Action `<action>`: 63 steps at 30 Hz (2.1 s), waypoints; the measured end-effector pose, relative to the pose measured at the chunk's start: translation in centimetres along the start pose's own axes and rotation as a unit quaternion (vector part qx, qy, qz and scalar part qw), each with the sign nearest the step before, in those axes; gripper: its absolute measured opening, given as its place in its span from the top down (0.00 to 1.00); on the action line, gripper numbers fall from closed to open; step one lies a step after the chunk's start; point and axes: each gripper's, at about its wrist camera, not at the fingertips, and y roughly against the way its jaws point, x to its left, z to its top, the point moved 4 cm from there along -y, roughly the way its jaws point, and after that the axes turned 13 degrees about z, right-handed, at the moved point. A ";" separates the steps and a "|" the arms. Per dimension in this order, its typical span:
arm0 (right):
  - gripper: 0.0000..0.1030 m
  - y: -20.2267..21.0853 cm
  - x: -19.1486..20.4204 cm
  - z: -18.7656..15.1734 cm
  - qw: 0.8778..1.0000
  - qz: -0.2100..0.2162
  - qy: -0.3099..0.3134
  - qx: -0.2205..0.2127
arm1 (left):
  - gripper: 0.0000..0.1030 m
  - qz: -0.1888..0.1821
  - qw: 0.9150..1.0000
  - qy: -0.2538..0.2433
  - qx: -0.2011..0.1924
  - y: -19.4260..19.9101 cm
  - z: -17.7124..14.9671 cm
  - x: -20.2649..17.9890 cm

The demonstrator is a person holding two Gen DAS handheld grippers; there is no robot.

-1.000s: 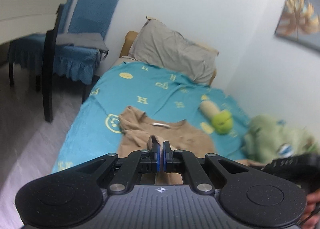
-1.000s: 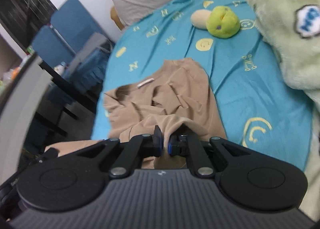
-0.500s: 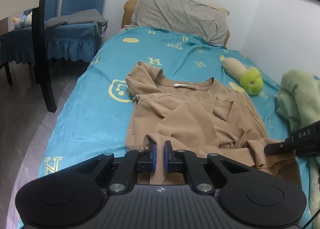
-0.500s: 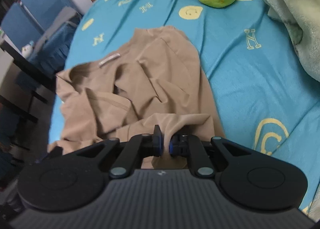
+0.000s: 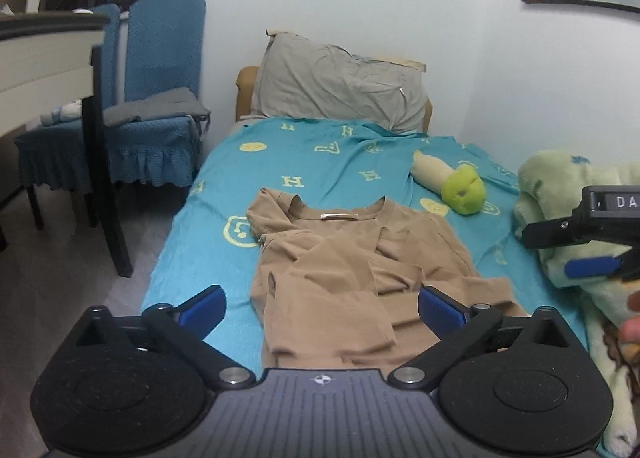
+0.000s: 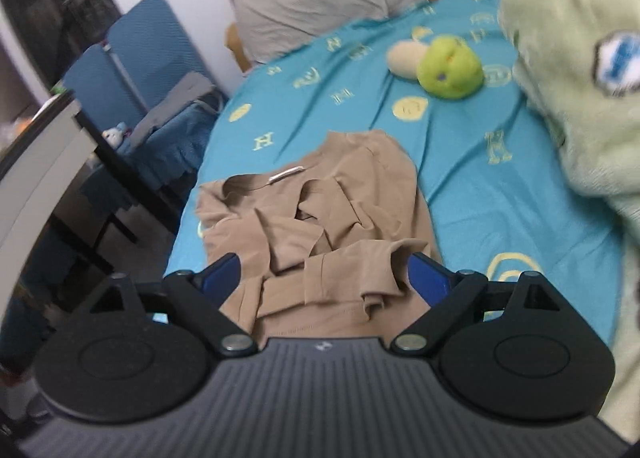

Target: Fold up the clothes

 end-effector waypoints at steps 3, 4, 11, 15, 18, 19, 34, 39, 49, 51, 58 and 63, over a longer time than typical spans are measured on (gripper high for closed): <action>0.11 2.7 0.8 -0.5 1.000 -0.004 0.005 -0.014 | 0.00 0.005 1.000 0.005 0.015 2.5 -0.6 -0.3; 0.11 3.6 1.0 -0.6 1.000 -0.002 0.003 -0.018 | 0.00 0.007 1.000 0.012 0.021 3.4 -0.7 -0.3; 0.11 7.3 0.3 0.5 0.996 0.042 -0.058 -0.058 | 0.00 0.002 0.993 0.088 0.080 7.5 -0.8 0.2; 0.11 7.4 -0.3 -0.1 0.994 0.051 -0.067 -0.064 | 0.00 0.025 0.988 0.116 0.099 8.7 0.6 0.1; 0.11 7.5 -0.7 -0.5 0.993 0.058 -0.074 -0.068 | 0.00 0.029 0.981 0.151 0.116 9.0 2.4 -0.2; 0.11 7.3 -0.9 -0.7 0.993 0.060 -0.079 -0.066 | 0.00 0.030 0.978 0.165 0.121 8.9 2.9 -0.2; 0.10 3.3 -3.7 -4.4 0.963 0.093 -0.253 -0.002 | 0.05 -0.086 0.926 0.266 0.254 -2.0 -6.8 2.1; 0.10 3.0 -4.6 -6.6 0.934 0.078 -0.347 0.006 | 0.07 -0.131 0.892 0.333 0.275 -3.9 -10.1 2.9; 0.11 3.6 -2.1 -6.7 0.929 0.072 -0.363 -0.015 | 0.10 -0.133 0.859 0.424 0.253 -4.5 -11.8 4.5; 0.11 3.0 -2.5 -7.4 0.926 0.073 -0.370 -0.003 | 0.19 -0.126 0.856 0.438 0.244 -4.8 -11.8 4.9; 0.11 0.6 -3.8 -10.2 0.905 0.083 -0.417 0.033 | 0.64 -0.099 0.854 0.456 0.229 -4.9 -12.6 6.6; 0.11 -1.2 -4.6 -12.1 0.885 0.095 -0.452 0.054 | 0.84 -0.102 0.860 0.455 0.206 -4.0 -11.9 7.0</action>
